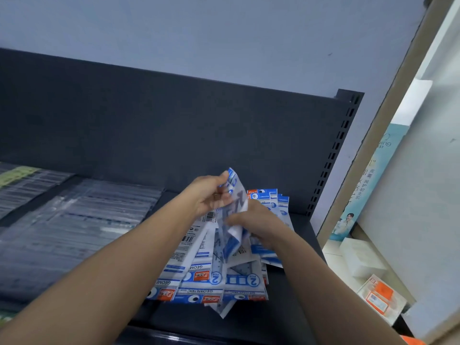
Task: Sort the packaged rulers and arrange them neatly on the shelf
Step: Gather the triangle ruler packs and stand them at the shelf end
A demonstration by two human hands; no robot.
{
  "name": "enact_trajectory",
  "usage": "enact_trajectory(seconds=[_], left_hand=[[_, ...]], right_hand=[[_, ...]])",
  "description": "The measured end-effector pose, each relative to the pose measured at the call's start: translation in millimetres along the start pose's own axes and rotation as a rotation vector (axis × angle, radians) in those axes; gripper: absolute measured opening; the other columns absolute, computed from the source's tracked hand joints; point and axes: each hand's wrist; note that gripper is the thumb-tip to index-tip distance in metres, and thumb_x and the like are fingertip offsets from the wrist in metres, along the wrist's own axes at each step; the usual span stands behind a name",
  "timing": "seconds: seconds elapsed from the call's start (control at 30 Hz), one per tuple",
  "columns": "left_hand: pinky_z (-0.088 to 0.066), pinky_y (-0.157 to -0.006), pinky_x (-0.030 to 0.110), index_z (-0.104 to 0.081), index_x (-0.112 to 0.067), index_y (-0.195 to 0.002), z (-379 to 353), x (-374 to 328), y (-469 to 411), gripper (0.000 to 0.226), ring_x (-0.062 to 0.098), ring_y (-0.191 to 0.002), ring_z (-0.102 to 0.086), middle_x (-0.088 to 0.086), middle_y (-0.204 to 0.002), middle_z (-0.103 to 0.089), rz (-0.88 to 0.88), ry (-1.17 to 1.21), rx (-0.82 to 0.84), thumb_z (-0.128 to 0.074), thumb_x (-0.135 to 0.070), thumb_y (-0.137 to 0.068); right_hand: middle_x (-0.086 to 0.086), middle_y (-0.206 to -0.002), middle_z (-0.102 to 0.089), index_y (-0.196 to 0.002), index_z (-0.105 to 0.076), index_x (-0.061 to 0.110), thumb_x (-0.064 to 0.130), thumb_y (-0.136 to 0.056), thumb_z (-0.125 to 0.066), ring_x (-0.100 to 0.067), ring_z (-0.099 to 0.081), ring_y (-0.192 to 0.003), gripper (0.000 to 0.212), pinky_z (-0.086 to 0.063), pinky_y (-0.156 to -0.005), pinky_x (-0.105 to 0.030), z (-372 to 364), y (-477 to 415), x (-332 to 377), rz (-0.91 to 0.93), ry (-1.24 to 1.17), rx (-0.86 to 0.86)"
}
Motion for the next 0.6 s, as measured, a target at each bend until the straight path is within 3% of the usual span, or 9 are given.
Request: enact_trajectory(seconds=[0.03, 0.13, 0.23, 0.33, 0.43, 0.5, 0.53, 0.6], left_hand=[[-0.056, -0.054, 0.026, -0.058, -0.005, -0.092, 0, 3, 1, 0.002, 0.018, -0.062, -0.053, 0.008, -0.073, -0.054, -0.026, -0.039, 0.004, -0.057, -0.004, -0.094], [-0.049, -0.05, 0.023, -0.053, -0.004, -0.114, 7, 12, -3, 0.031, 0.017, -0.061, -0.055, 0.009, -0.082, -0.059, -0.108, -0.251, -0.031, -0.059, 0.009, -0.087], [-0.053, -0.052, 0.026, -0.051, -0.002, -0.116, 8, 17, 2, 0.041, 0.02, -0.073, -0.069, 0.013, -0.098, -0.07, -0.01, -0.259, 0.048, -0.071, 0.002, -0.081], [-0.057, -0.057, 0.031, -0.056, -0.003, -0.109, 2, 17, 8, 0.031, 0.023, -0.08, -0.07, 0.012, -0.098, -0.071, 0.007, -0.21, 0.077, -0.068, 0.005, -0.082], [-0.055, -0.05, 0.024, -0.063, -0.004, -0.101, -6, 18, 13, 0.021, 0.018, -0.069, -0.069, 0.011, -0.091, -0.071, -0.073, -0.235, 0.101, -0.064, 0.008, -0.084], [-0.055, -0.052, 0.024, -0.061, -0.003, -0.11, -5, 17, 13, 0.024, 0.016, -0.063, -0.067, 0.012, -0.092, -0.07, -0.088, -0.326, 0.081, -0.063, 0.005, -0.087], [-0.056, -0.058, 0.025, -0.058, -0.005, -0.114, -1, 15, 12, 0.028, 0.017, -0.067, -0.066, 0.012, -0.097, -0.068, -0.105, -0.447, 0.043, -0.063, 0.001, -0.088], [-0.051, -0.079, 0.027, -0.056, -0.012, -0.123, 13, 7, 9, 0.038, 0.022, -0.094, -0.065, 0.009, -0.115, -0.064, -0.155, -0.849, -0.024, -0.065, -0.005, -0.087]], right_hand=[[-0.011, -0.089, -0.067, -0.089, -0.057, 0.014, 0.0, -0.081, -0.062, -0.024, -0.064, -0.077, 0.017, -0.051, -0.06, -0.029, 4, 0, -2, -0.039, -0.061, -0.079], [-0.014, -0.098, -0.069, -0.103, -0.058, 0.01, -0.015, -0.079, -0.051, -0.031, -0.067, -0.09, 0.035, -0.055, -0.076, -0.043, 13, -1, -11, -0.057, -0.27, -0.175], [-0.016, -0.106, -0.07, -0.117, -0.057, 0.008, -0.012, -0.084, -0.052, -0.032, -0.069, -0.094, 0.039, -0.057, -0.081, -0.05, 17, -2, -17, -0.041, -0.415, -0.2], [-0.015, -0.103, -0.071, -0.108, -0.061, 0.012, -0.001, -0.09, -0.058, -0.031, -0.07, -0.091, 0.022, -0.057, -0.082, -0.048, 22, 1, -19, -0.024, -0.511, -0.195], [-0.01, -0.101, -0.071, -0.107, -0.06, 0.013, 0.013, -0.087, -0.069, -0.028, -0.071, -0.088, 0.023, -0.058, -0.081, -0.049, 29, -2, -26, -0.018, -0.324, -0.316], [-0.007, -0.101, -0.067, -0.106, -0.054, 0.014, 0.016, -0.084, -0.073, -0.026, -0.069, -0.088, 0.03, -0.058, -0.08, -0.048, 35, -3, -31, -0.011, -0.22, -0.453], [-0.005, -0.101, -0.065, -0.108, -0.052, 0.016, 0.018, -0.083, -0.073, -0.025, -0.068, -0.088, 0.033, -0.057, -0.081, -0.047, 39, -4, -35, -0.009, -0.15, -0.522], [-0.003, -0.102, -0.062, -0.116, -0.05, 0.015, 0.023, -0.084, -0.071, -0.024, -0.064, -0.089, 0.039, -0.055, -0.081, -0.042, 45, -4, -42, -0.017, 0.033, -0.614]])
Point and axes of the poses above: each hand's wrist, its own y-axis away from the middle knuckle, its own z-axis out of the back of the hand, x = y × z
